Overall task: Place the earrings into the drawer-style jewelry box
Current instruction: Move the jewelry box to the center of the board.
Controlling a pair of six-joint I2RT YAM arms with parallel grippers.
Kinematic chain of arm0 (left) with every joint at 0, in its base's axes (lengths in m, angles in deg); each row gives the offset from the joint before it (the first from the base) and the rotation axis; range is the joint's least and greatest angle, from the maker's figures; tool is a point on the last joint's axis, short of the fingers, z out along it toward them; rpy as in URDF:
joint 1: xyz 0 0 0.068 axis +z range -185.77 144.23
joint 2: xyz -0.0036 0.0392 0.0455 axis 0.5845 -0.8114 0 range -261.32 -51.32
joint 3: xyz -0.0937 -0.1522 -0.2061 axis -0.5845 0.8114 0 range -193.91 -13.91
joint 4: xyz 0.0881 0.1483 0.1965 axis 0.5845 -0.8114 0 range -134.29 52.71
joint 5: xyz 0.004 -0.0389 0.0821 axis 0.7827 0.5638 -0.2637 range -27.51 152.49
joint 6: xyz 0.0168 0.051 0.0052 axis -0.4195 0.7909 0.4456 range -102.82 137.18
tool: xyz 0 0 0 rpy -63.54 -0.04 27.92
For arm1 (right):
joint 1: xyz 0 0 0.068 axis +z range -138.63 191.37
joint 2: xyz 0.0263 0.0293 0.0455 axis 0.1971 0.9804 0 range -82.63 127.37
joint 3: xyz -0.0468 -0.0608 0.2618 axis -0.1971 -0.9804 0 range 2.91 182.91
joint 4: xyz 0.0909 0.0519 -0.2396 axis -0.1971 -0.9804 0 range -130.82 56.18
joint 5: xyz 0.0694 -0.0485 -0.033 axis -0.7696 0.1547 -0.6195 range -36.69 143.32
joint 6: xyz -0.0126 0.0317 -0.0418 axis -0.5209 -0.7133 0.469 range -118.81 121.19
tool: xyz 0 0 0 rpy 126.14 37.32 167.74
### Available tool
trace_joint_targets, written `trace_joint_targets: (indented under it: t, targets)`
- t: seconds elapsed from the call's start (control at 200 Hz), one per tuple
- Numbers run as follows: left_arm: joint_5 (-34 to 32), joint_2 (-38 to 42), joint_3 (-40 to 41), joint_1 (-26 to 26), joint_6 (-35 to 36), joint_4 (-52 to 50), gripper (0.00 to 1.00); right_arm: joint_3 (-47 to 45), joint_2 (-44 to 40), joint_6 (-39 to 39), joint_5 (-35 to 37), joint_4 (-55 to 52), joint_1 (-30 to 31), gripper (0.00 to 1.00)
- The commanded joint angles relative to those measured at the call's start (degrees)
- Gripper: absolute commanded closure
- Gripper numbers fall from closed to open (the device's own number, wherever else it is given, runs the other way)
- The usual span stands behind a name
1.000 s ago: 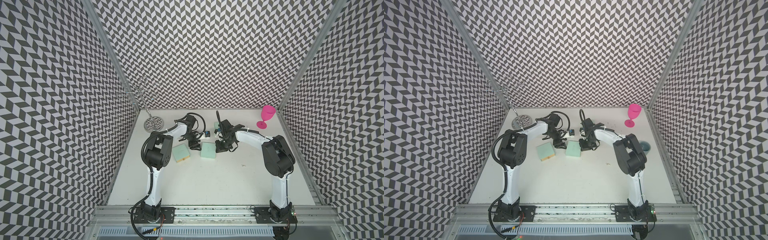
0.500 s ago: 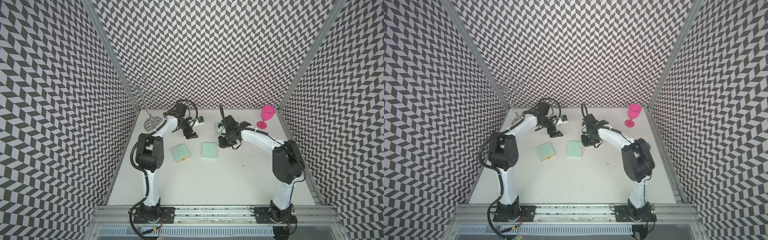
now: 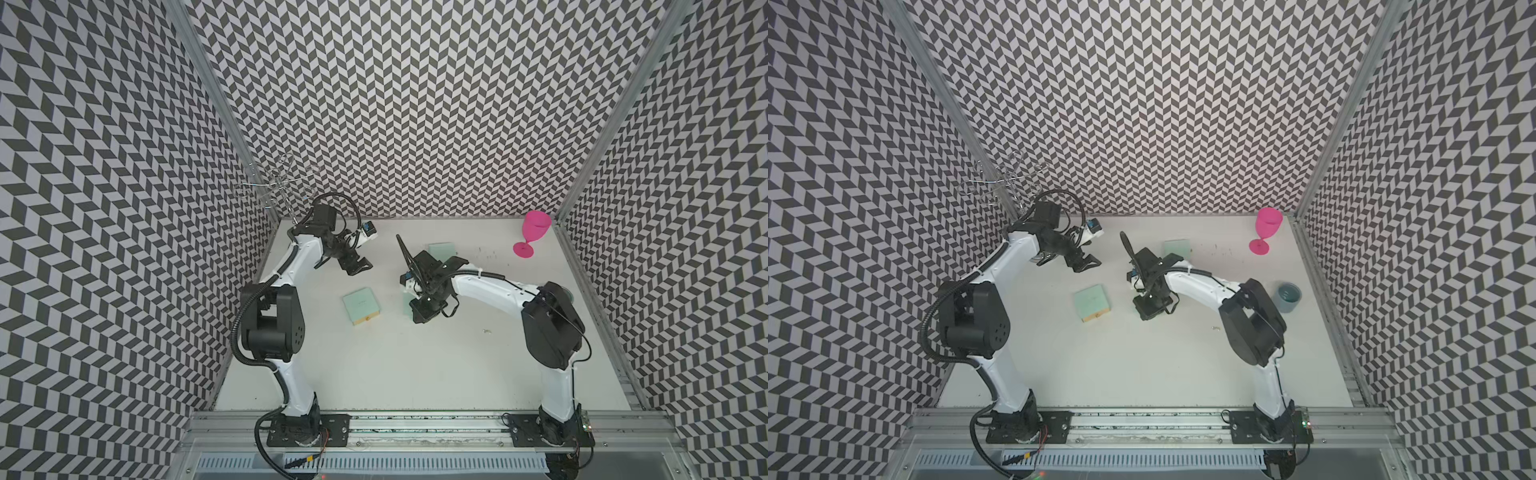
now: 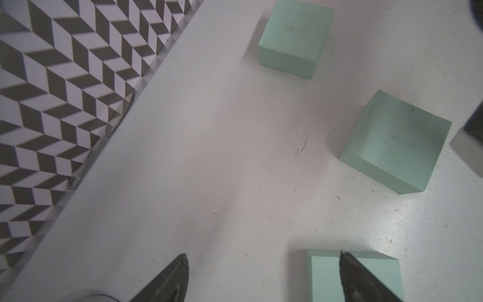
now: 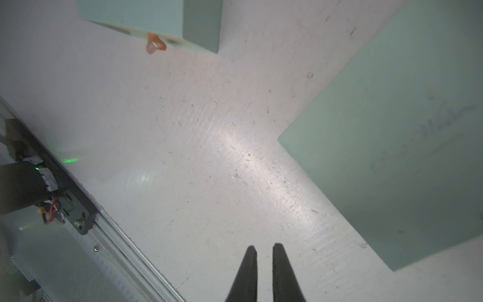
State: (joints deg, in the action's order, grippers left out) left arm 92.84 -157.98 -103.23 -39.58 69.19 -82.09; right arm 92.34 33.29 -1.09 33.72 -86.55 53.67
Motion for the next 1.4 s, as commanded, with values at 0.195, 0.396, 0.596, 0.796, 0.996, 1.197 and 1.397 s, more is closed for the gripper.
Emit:
trace_joint_targets:
  t: [0.195, 0.396, 0.596, 0.796, 0.996, 1.197, 1.397]
  targets:
    - [1.14, 4.22, 4.34, 3.99, -0.78, 0.67, 0.09, 3.92, 6.81, 3.07, 0.20, -0.27, -0.07, 0.86]
    - [0.14, 4.17, 5.10, 4.52, -0.24, 1.10, 0.09, 4.04, 9.16, 3.34, 0.89, 0.86, -0.07, 0.86]
    - [-0.56, 5.02, 8.48, 4.94, 0.86, 2.39, 0.09, 6.50, 11.36, 3.36, 2.70, 0.47, -0.70, 0.86]
    - [-3.78, 5.09, 13.23, 5.57, 1.81, 5.27, 0.10, 11.53, 13.71, 2.74, 5.28, -0.86, -3.28, 0.86]
    - [-5.72, 3.75, 14.18, 6.07, -1.31, 9.62, 0.10, 16.87, 14.95, 2.43, 6.62, -2.47, -5.98, 0.85]
    - [-10.12, 1.16, 13.73, 7.86, -2.94, 12.44, 0.12, 15.71, 11.31, 2.73, 6.60, -3.08, -5.96, 0.85]
    - [-15.64, 0.27, 18.23, 8.56, 0.92, 14.04, 0.12, 10.94, 5.43, 2.04, 4.89, -1.85, -5.37, 0.85]
